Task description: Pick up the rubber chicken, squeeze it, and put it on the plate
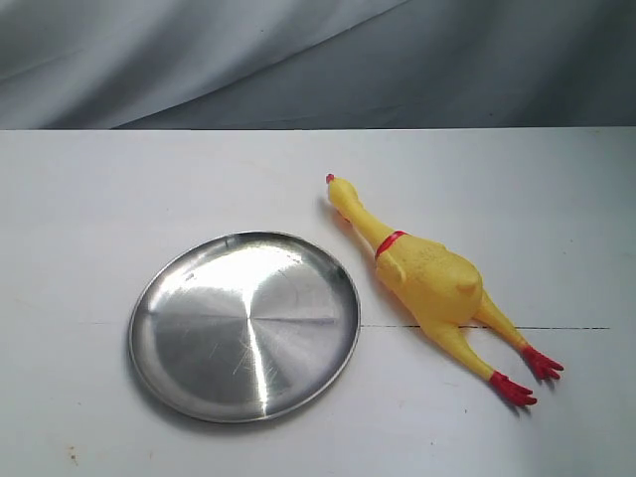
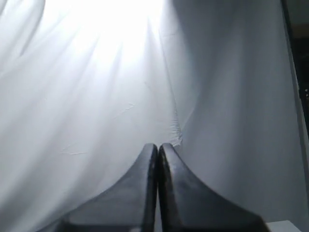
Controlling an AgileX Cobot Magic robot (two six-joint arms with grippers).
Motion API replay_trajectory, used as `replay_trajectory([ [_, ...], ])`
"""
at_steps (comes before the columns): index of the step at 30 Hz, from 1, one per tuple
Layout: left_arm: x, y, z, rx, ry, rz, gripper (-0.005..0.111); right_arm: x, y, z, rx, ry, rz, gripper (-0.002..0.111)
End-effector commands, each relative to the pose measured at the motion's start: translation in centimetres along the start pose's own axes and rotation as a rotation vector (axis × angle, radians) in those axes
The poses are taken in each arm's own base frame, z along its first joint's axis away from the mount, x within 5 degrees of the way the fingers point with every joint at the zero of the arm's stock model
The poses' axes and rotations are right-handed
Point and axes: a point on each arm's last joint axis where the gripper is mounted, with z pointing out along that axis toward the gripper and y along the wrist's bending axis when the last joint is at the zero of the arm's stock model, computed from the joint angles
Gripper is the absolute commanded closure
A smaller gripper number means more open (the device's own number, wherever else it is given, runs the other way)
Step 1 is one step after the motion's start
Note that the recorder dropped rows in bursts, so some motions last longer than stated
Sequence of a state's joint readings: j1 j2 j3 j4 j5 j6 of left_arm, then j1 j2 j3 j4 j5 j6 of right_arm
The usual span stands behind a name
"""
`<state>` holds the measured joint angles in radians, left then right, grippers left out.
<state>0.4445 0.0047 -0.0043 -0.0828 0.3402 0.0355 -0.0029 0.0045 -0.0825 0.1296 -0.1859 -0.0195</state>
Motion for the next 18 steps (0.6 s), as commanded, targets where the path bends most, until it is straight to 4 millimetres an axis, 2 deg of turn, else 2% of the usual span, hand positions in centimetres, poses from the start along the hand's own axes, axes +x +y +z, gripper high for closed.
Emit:
replay_trajectory([
  [1,0.0,0.0,0.0,0.005,-0.014,-0.004,0.107,-6.0,1.0,1.2,-0.019,0.062,-0.003,0.108],
  [3,0.0,0.0,0.0,0.005,-0.014,-0.004,0.107,-9.0,1.6,3.8,-0.034,0.220,-0.063,0.108],
  [4,0.0,0.0,0.0,0.005,-0.014,0.000,0.107,-9.5,1.8,5.0,-0.047,0.321,-0.104,0.108],
  [6,0.0,0.0,0.0,0.005,-0.014,0.000,0.107,-9.9,2.1,8.1,-0.066,0.531,-0.124,0.108],
  [8,0.0,0.0,0.0,0.005,-0.014,0.000,0.107,-8.7,2.3,10.4,-0.085,0.754,-0.099,0.108],
  [10,0.0,0.0,0.0,0.005,-0.014,0.000,0.107,-7.3,2.5,11.3,-0.106,0.889,-0.047,0.108],
  [13,0.0,0.0,0.0,0.005,-0.014,0.000,0.107,-6.1,2.7,11.7,-0.121,0.981,-0.006,0.108],
  [18,0.0,0.0,0.0,0.005,-0.014,-0.004,0.107,-6.3,2.7,12.5,-0.106,0.919,0.006,0.108],
])
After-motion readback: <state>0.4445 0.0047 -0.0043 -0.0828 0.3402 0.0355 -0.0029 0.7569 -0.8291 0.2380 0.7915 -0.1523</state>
